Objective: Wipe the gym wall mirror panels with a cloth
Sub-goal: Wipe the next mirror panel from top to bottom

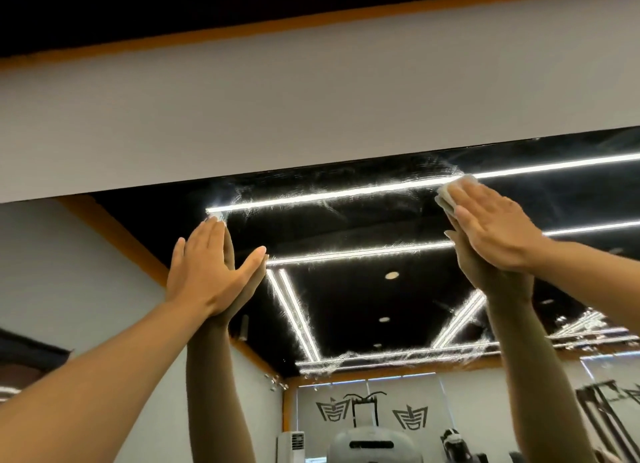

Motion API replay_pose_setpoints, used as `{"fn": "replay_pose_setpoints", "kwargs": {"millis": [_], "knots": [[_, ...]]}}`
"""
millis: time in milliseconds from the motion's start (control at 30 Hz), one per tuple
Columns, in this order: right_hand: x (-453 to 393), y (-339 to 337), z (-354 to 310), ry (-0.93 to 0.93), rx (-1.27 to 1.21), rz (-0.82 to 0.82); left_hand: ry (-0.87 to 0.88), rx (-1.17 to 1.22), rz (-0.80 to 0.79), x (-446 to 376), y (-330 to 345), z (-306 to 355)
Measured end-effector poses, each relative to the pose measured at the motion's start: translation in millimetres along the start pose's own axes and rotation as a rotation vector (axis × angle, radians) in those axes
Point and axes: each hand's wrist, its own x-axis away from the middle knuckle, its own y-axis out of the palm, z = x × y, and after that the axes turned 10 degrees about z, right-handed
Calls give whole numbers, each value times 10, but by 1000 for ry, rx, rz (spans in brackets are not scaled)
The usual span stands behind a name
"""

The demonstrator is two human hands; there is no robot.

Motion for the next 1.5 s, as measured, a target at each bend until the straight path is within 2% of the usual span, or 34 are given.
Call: {"fn": "replay_pose_setpoints", "kwargs": {"millis": [67,167,300,433,500,667,767,933,1067,1167,1200,1267,1400,1500], "knots": [[288,-17,-90,-64,-62,14,6,-2,12,10,-7,7],[909,-78,-111,-134,-127,-74,10,-2,21,23,-28,22],[1584,-156,49,-166,-14,-229,22,-26,11,35,-66,48],[1560,-354,36,-231,49,-411,40,-88,8,29,-70,50],[1339,-442,0,-204,86,-452,46,-108,4,22,-72,45],[735,-279,86,22,23,-211,35,-139,2,94,-152,177],[825,-200,-54,49,39,-102,-13,-122,-4,132,-220,268],[1795,-341,-420,-177,-22,-235,-63,-70,-20,138,-177,248],[2386,-619,-552,-531,204,-289,-55,-47,-52,167,-201,236],[2297,-706,-444,-654,277,-329,-39,-20,-107,185,-273,236],[2213,-674,-372,-641,262,-341,-34,-10,-126,187,-303,232],[1981,-573,-247,-499,175,-312,-24,6,-163,185,-350,210],[1459,-386,-150,-2,8,-164,-8,40,-239,172,-412,175],[1510,-247,-421,139,21,-84,-5,36,-279,144,-410,132]]}}
